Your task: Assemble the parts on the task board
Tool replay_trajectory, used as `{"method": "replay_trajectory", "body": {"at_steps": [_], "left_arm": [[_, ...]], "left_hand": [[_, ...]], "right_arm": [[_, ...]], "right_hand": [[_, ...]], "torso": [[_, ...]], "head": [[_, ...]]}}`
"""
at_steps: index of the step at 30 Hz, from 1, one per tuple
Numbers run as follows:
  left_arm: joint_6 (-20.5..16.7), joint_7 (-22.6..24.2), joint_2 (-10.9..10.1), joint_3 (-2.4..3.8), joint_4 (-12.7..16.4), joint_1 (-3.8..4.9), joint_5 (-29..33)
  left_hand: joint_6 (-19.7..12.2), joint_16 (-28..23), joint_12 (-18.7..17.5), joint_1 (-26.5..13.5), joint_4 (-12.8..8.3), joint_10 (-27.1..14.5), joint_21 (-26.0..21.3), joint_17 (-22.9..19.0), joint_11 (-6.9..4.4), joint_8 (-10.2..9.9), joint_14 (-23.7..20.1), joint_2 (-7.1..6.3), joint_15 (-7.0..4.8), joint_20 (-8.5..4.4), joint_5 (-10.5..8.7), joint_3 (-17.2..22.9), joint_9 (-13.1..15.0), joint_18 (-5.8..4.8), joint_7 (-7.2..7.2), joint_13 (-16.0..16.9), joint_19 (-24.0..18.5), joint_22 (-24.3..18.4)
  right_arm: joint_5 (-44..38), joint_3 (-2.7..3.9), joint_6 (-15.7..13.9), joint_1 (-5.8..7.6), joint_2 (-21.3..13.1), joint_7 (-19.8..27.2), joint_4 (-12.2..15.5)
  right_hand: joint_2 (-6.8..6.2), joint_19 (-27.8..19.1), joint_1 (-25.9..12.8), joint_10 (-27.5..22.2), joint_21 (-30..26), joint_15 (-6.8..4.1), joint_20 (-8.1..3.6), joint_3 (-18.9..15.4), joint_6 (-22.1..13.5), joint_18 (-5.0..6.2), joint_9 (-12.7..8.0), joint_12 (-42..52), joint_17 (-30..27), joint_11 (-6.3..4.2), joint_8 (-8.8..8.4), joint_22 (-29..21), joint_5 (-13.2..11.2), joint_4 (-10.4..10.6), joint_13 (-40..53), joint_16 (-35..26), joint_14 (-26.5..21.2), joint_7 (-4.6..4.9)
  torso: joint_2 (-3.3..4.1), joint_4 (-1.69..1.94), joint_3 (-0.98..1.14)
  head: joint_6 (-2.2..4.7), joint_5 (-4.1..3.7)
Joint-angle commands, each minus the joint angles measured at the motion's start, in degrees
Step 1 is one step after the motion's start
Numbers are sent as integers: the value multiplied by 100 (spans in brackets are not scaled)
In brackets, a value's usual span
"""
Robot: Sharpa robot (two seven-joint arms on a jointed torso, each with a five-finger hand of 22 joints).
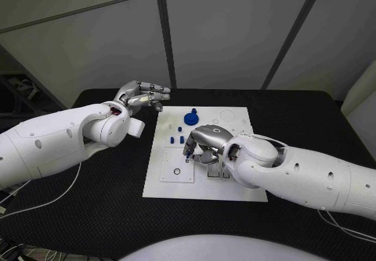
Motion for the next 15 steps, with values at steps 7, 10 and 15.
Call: {"method": "replay_trajectory", "body": {"at_steps": [7, 10, 15], "left_arm": [[67, 21, 14, 6, -4, 9, 29], [75, 21, 15, 6, -8, 9, 29], [87, 22, 13, 6, -10, 9, 29]], "left_hand": [[-3, -24, -18, -8, -34, -37, -32, -5, -11, -31, -11, 30, 6, 11, 14, 1, -10, -23, 21, -10, -5, -5], [-2, -27, -19, -13, -31, -38, -35, -6, -10, -32, -9, 33, 8, 12, 6, -2, -10, -24, 22, -9, -4, -6], [1, -37, -21, -33, -22, -43, -48, -11, -10, -36, -2, 42, 12, 17, -40, -14, -10, -24, 21, -7, -3, -12]], "right_arm": [[-29, 1, 164, -26, 36, 97, -26], [-49, 0, 205, -43, 44, 95, -45], [-83, 0, 227, -71, 56, 93, -85]], "right_hand": [[5, 377, -51, -24, -4, -2, -12, 2, -20, -70, 8, -26, -5, 9, 1, 1196, 32, -25, 9, -4, 113, 34], [5, 377, -51, -24, -4, -2, -12, 2, -20, -70, 8, -26, -5, 9, 1, 1196, 32, -25, 9, -4, 113, 34], [5, 377, -51, -24, -4, -2, -12, 2, -20, -70, 8, -26, -5, 9, 1, 1196, 32, -25, 9, -4, 113, 34]], "torso": [[3, 1, -1], [-2, -2, -2], [-2, -3, 0]], "head": [[-33, 22], [-39, 29], [-47, 36]]}}
